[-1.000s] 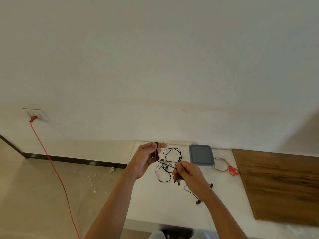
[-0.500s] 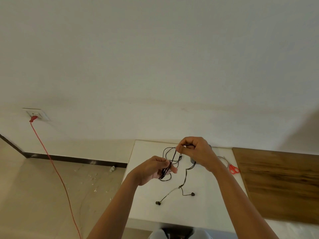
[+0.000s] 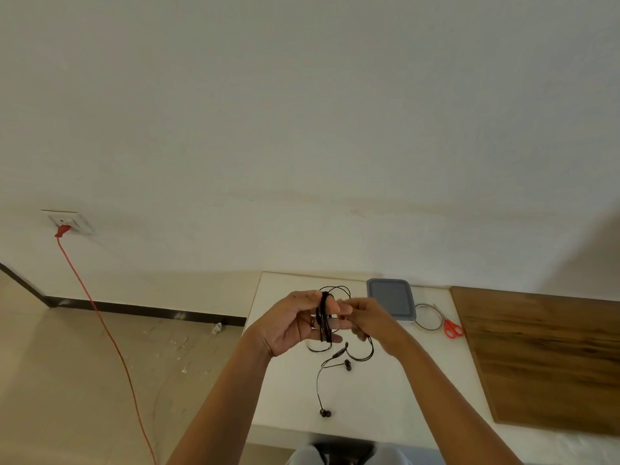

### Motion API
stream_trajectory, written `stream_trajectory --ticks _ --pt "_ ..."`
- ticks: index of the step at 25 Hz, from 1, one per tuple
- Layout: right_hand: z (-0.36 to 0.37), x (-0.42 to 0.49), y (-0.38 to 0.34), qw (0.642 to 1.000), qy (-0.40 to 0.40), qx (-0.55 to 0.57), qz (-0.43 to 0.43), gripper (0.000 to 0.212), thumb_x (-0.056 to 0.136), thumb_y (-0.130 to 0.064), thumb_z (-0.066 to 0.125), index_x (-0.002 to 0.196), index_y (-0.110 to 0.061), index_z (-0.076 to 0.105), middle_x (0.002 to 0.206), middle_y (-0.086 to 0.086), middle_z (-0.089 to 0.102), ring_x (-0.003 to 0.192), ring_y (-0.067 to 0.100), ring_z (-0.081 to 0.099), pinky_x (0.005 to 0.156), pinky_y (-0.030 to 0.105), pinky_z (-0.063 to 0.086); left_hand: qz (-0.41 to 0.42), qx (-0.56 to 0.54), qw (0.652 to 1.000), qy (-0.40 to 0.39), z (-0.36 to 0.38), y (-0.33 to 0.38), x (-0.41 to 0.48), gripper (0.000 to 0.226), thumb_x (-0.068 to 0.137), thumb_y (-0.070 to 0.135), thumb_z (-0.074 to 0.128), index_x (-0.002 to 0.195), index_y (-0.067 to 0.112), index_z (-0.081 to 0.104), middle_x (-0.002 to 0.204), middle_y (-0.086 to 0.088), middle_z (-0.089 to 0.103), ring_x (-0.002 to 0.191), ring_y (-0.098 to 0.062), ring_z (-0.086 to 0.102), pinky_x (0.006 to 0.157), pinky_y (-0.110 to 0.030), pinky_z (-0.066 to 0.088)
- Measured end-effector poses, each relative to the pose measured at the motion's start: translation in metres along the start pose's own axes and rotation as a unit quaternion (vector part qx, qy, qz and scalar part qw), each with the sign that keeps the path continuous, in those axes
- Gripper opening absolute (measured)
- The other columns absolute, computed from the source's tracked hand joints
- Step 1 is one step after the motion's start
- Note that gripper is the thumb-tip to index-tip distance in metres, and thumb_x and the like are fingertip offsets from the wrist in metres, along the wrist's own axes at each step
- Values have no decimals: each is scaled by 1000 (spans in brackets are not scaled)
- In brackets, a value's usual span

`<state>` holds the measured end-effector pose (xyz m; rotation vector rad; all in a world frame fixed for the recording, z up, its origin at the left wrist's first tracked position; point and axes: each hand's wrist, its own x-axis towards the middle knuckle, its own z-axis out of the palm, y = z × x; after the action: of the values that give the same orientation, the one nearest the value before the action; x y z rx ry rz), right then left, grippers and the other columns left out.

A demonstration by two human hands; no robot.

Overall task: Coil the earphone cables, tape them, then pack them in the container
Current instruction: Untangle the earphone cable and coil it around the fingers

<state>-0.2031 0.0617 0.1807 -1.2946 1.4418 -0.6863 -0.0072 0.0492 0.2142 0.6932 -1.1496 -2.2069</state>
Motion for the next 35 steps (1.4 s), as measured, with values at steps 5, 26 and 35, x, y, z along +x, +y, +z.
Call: stream_trajectory --ticks 5,26,35 --pt "35 -21 19 994 -47 88 39 50 102 -38 39 62 -19 62 49 -6 46 41 6 32 43 19 25 80 -79 993 33 0 4 10 32 92 23 53 108 1 70 123 -20 65 114 -45 60 83 -55 54" --pt "30 -74 13 984 175 -38 9 26 98 -9 42 79 -11 60 64 7 66 46 12 62 45 16 43 139 45 969 197 -3 -5 16 30 102 7 40 102 12 69 110 10 73 117 -18 56 101 -28 44" --pt "23 -87 -21 991 109 22 -76 31 91 -27 57 62 -16 61 49 -1 57 45 10 49 49 21 42 59 251 956 143 0 -21 12 30 100 18 45 102 25 74 98 3 68 86 -21 42 83 -33 36"
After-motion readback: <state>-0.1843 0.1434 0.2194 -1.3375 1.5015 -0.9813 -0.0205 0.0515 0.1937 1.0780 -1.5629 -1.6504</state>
